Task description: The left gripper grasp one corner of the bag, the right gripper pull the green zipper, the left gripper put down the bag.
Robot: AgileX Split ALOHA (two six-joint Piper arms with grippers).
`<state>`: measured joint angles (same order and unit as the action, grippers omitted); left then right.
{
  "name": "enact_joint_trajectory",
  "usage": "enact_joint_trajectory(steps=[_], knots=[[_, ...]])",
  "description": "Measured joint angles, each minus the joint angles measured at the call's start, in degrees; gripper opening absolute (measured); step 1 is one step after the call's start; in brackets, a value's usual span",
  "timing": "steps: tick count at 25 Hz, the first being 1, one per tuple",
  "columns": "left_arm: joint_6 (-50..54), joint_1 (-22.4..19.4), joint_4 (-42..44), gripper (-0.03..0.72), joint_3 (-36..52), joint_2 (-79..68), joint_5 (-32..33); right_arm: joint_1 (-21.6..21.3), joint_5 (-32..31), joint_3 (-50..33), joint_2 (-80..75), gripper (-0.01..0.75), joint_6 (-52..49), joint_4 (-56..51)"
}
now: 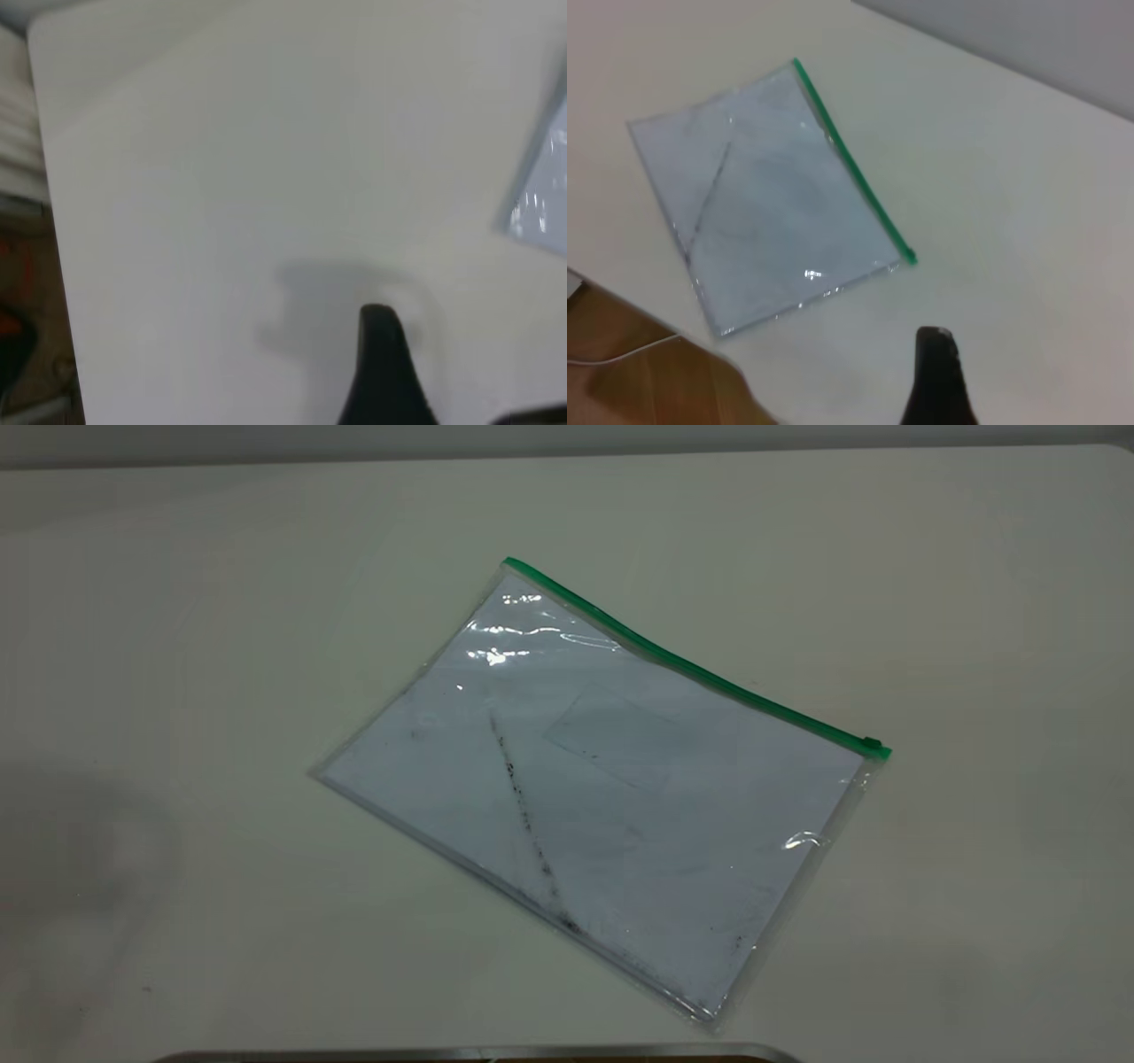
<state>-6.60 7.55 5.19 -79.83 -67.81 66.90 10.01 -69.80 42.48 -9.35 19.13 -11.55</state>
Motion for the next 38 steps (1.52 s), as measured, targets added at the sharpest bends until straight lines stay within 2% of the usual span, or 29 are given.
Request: enact_joint_trajectory(steps=[6, 12, 27, 38], knots=[[0.33, 0.0, -0.11, 0.582, 13.51, 13.3, 0.0, 0.0, 0.75, -8.98, 8.5, 0.585, 0.0, 0.23], [1.55, 0.0, -0.15, 0.582, 22.47, 25.79, 0.0, 0.0, 3.54, -14.24, 10.28, 0.585, 0.0, 0.3], [2.22, 0.0, -8.15, 0.582, 42.11, 52.61, 0.0, 0.0, 3.73, -14.31, 10.28, 0.585, -0.04, -1.32], [2.09, 0.0, -8.21, 0.582, 51.45, 56.88, -1.1, 0.0, 3.73, -14.31, 10.28, 0.585, -0.04, -1.32]])
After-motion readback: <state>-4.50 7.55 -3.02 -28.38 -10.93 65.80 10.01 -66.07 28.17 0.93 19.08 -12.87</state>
